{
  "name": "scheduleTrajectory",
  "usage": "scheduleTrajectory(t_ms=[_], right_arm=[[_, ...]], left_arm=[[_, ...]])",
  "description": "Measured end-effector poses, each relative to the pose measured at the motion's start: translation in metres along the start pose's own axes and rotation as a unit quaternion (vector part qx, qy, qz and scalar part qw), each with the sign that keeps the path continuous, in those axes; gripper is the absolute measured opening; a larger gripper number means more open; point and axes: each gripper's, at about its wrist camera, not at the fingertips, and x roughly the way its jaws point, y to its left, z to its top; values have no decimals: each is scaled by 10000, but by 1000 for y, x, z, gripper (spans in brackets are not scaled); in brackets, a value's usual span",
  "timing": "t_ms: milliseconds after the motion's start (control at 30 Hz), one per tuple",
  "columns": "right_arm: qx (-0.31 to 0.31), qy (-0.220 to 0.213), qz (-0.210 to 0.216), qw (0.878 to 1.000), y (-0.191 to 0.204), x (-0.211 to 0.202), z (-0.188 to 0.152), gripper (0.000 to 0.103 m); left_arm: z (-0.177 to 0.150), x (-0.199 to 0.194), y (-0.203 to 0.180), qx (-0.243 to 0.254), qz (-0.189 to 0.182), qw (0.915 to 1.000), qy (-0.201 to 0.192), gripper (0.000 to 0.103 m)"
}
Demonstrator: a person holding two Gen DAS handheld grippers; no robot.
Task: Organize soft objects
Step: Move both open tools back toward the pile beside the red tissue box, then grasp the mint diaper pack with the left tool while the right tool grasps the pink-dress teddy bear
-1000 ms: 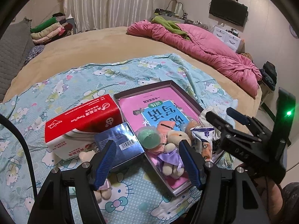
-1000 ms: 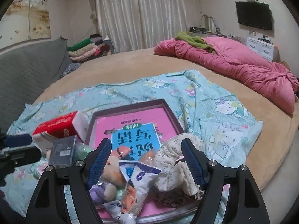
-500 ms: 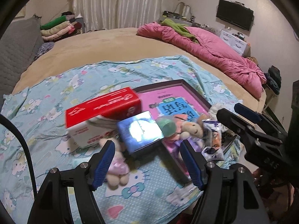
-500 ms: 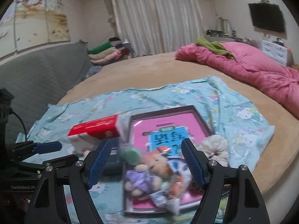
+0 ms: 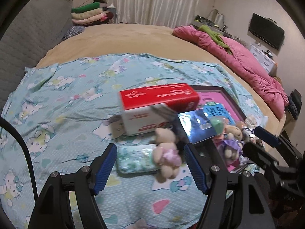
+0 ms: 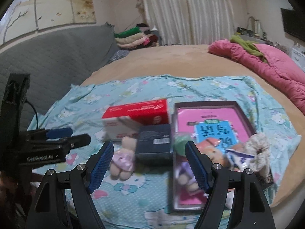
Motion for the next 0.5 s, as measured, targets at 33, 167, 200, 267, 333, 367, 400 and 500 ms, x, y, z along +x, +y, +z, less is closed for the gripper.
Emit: scheduleTrajectory(t_ms=[33,167,200,267,333,367,400,500], right_arm=[[-30,43,34,10000,4,3,-1,78],[-42,233,181,9996,16,15,-6,78],[-35,284,197,9994,18,19,-8,78],[-52,380,228,9990,22,27,-11,78],[-72,493,253,9984,27,36,-16,78],[-68,551,262,9981,29,41,-18,78],[-64,593,271,9978,31,45,-20,78],[-38,745,277,9968,36,60,-27,78]], left_arm=[[-1,1,5,-48,8,10000,3,72],[-5,7,22,-188,53,9998,36,72],[-6,9,27,-237,59,9997,58,72],[-9,15,37,-357,74,9993,101,72],[-12,21,46,-464,40,9988,171,72],[-14,27,54,-584,-30,9980,228,72],[-16,31,59,-667,-97,9974,267,72],[-21,45,69,-803,-182,9959,383,72]])
